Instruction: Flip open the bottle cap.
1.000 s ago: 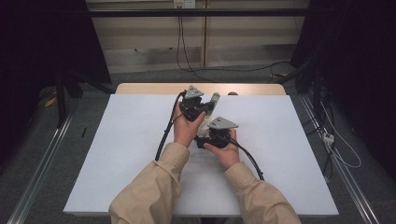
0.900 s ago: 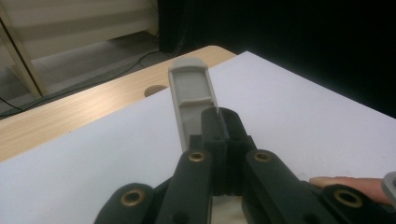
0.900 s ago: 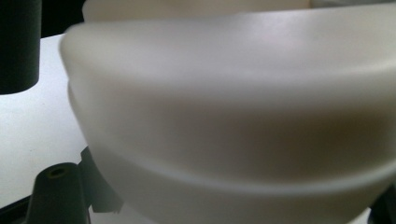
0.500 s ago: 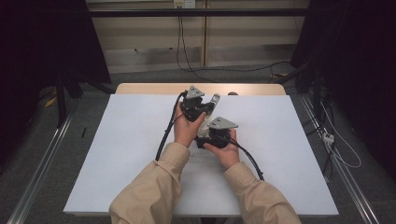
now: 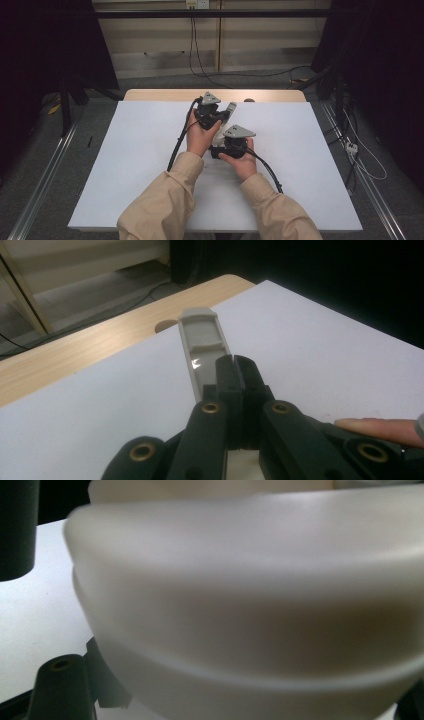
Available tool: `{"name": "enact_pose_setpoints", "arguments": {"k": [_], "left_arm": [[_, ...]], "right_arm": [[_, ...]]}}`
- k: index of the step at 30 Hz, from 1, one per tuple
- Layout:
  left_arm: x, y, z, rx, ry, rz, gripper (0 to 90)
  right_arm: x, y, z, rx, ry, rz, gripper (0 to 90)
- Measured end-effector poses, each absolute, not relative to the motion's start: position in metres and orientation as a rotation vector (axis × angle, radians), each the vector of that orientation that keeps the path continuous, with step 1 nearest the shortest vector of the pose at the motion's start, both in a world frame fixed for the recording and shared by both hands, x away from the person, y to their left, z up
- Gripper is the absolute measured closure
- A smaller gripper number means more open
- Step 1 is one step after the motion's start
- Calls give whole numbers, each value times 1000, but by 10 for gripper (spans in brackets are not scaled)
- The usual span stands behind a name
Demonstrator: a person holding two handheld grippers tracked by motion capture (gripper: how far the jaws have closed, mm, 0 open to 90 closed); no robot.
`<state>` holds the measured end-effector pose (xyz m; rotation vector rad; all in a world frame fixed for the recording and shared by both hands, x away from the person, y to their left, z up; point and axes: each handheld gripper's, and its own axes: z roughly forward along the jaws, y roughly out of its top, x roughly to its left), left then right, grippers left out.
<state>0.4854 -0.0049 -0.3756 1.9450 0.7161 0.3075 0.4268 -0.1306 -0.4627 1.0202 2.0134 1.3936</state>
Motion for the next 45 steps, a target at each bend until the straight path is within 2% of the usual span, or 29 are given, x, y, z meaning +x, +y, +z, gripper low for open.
{"name": "enact_pose_setpoints", "arguments": {"k": [16,22,31,45], "left_arm": [[483,-8,-374,1952,711,296,900],[480,-7,-372,1920,696,285,900],[474,0,-365,1908,710,294,731],[451,35,-361,1905,695,231,366]], "right_arm": [[425,-132,-462,1031,2029,1363,171],[425,-132,-462,1031,2049,1362,122],[420,-136,-457,1058,2067,1383,77],[401,-152,-451,1056,2116,1378,74]]}}
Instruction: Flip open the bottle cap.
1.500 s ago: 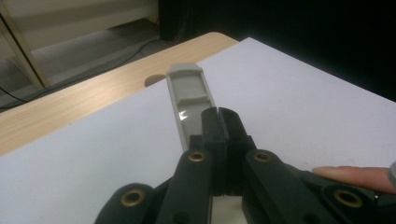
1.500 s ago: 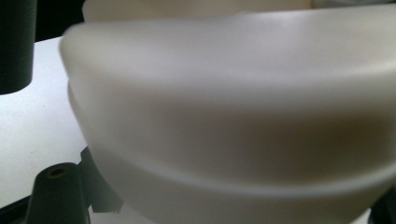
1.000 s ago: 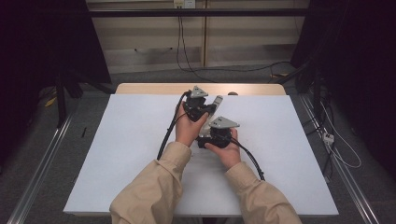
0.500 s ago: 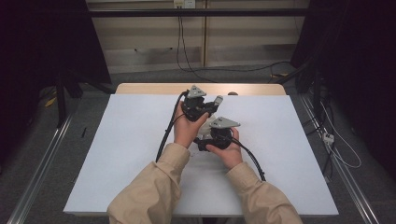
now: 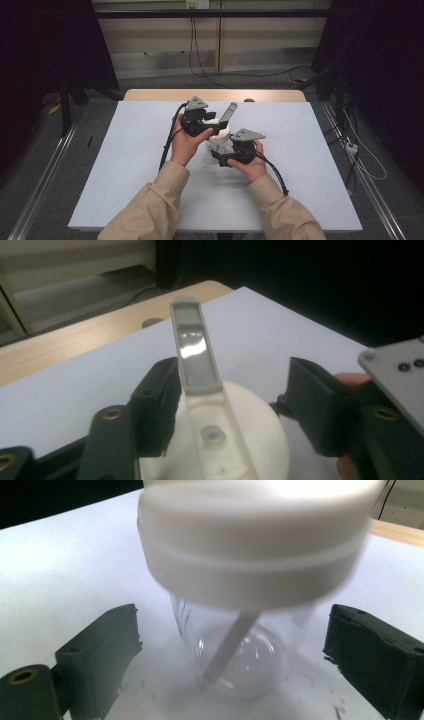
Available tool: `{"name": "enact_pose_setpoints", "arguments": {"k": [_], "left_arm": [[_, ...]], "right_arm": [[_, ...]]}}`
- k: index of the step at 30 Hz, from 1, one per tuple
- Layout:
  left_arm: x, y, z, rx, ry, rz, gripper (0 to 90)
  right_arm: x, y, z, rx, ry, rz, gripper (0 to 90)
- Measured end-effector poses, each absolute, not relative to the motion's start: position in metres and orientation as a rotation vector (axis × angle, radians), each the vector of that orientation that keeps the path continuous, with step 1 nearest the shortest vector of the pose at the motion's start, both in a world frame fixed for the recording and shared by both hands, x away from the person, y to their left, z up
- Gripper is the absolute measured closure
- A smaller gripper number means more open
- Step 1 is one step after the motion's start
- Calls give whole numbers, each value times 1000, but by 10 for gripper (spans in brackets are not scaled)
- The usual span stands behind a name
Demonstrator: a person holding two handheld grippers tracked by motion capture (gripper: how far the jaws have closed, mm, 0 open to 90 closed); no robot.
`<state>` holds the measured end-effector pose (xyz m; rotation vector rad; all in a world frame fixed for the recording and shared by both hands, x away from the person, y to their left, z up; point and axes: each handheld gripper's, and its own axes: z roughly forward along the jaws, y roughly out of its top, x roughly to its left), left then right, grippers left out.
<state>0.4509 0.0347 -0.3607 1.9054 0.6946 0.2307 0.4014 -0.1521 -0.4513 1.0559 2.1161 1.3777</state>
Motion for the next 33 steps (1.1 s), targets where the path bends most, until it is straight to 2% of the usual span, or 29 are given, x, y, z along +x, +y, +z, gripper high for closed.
{"name": "enact_pose_setpoints", "arguments": {"k": [7,18,24,33], "left_arm": [[440,59,-368,1892,691,213,274],[421,90,-380,1897,674,177,201],[415,107,-392,1903,658,188,132],[406,127,-408,1927,684,197,122]], "right_arm": [[384,-170,-450,1064,2116,1374,80],[361,-193,-448,1089,2104,1398,83],[350,-204,-446,1090,2100,1410,87],[339,-217,-445,1087,2088,1418,84]]}}
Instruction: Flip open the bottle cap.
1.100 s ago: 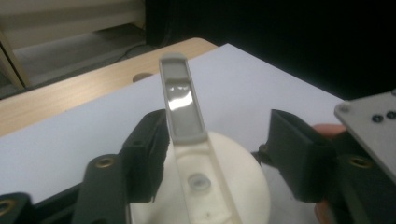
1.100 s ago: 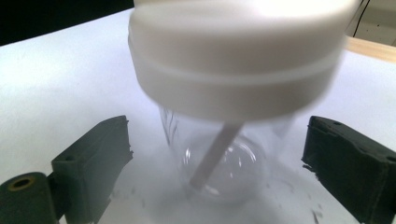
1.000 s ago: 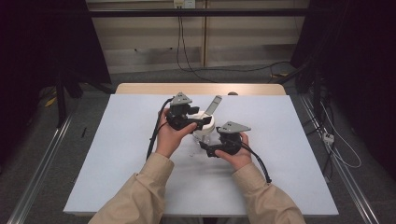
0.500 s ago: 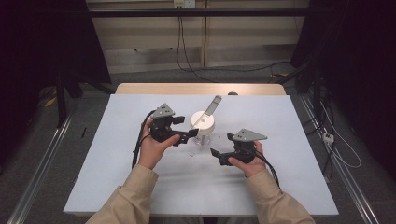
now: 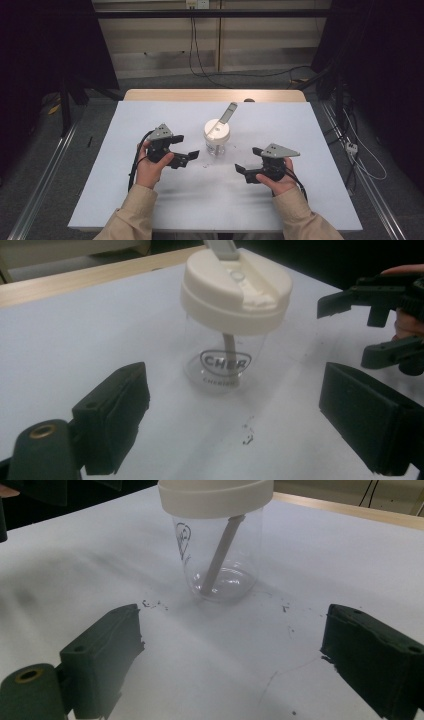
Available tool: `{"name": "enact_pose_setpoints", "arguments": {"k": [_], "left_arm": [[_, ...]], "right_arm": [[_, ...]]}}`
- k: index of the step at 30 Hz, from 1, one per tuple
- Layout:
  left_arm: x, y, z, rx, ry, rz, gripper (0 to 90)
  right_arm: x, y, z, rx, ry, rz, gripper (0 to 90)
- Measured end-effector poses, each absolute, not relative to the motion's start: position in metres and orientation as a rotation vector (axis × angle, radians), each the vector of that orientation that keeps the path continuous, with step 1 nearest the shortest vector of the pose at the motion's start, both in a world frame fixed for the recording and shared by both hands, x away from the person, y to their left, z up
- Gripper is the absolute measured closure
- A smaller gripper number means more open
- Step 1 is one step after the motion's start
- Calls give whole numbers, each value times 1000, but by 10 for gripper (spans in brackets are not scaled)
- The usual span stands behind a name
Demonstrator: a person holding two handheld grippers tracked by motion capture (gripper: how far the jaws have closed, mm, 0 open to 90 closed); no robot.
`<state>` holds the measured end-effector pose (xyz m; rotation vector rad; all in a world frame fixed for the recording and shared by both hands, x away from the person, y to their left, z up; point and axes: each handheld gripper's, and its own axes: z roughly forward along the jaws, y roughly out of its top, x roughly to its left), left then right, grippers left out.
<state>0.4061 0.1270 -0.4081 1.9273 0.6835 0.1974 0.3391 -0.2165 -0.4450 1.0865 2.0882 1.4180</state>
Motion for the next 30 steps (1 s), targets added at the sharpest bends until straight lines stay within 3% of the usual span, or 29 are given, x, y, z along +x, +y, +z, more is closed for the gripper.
{"name": "enact_pose_setpoints", "arguments": {"k": [30], "left_arm": [[384,179,-430,1940,764,206,104]], "right_arm": [[314,-246,-450,1092,2088,1383,63]]}}
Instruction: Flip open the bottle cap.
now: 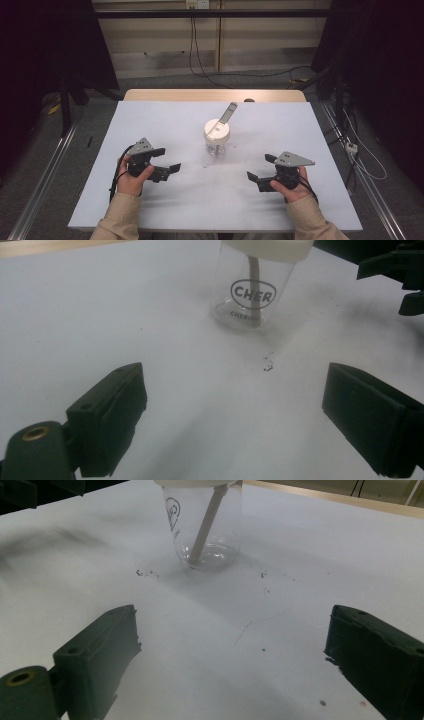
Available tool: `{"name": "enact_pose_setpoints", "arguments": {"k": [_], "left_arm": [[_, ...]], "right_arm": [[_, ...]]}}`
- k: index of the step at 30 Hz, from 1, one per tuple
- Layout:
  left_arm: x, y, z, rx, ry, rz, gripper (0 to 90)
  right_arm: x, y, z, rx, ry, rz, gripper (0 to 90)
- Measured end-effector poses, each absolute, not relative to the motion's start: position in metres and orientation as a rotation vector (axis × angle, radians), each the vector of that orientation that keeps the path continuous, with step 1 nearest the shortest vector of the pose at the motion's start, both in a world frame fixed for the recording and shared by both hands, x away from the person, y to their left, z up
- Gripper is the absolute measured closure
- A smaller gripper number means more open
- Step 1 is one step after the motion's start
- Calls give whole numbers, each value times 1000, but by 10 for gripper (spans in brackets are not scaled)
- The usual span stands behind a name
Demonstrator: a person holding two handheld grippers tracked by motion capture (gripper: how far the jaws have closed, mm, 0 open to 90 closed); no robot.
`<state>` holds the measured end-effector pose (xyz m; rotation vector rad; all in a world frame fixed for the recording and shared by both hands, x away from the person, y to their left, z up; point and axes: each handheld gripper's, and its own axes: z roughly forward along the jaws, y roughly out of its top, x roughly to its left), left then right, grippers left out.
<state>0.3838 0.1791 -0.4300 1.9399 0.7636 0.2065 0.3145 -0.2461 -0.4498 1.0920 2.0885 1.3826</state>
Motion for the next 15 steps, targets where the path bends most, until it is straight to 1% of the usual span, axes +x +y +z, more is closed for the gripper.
{"name": "enact_pose_setpoints", "arguments": {"k": [11,15], "left_arm": [[374,204,-434,1920,793,216,104],[374,206,-436,1928,804,232,104]], "right_arm": [[306,-257,-451,1104,2076,1364,63],[306,-260,-452,1116,2070,1356,63]]}}
